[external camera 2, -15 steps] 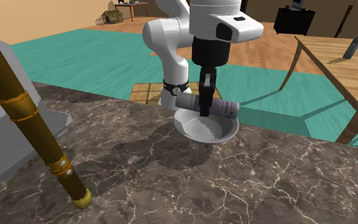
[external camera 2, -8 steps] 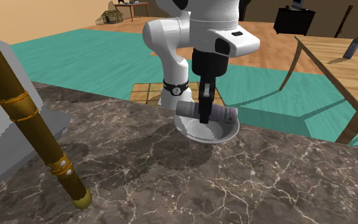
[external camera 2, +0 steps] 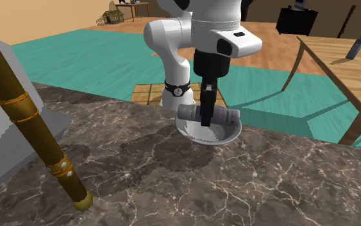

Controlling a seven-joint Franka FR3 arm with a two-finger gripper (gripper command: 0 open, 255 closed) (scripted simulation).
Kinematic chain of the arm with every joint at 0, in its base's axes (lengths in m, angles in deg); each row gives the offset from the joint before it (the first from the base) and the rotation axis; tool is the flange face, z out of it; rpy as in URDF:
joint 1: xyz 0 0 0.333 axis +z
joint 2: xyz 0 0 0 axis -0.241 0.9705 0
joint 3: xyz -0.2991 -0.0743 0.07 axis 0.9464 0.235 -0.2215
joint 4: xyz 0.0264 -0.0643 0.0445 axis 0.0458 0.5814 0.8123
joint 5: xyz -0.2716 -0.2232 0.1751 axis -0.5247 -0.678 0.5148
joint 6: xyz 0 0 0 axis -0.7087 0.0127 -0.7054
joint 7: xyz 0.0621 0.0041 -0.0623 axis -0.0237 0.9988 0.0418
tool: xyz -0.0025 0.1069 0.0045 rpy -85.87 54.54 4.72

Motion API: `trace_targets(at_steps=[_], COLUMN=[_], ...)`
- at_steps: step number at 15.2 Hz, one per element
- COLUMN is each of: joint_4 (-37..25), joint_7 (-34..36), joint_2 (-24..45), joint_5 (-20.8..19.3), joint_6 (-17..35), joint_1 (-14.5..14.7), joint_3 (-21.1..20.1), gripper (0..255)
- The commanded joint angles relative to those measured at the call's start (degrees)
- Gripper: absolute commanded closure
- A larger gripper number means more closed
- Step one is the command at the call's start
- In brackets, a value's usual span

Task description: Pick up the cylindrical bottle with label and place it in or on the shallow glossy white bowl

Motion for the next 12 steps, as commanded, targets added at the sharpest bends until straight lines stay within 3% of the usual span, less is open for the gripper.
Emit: trace_targets(at_steps=[1,5,12], joint_4=[0.0,-4.7,-4.7], joint_7=[0.0,0.1,0.1], joint_2=[0.0,-4.1,-4.1], joint_5=[0.0,0.1,0.1], joint_6=[0.0,-8.8,-8.8], joint_1=[0.0,-0.1,-0.1], joint_3=[0.0,-0.6,-0.6], gripper=[0,0,0])
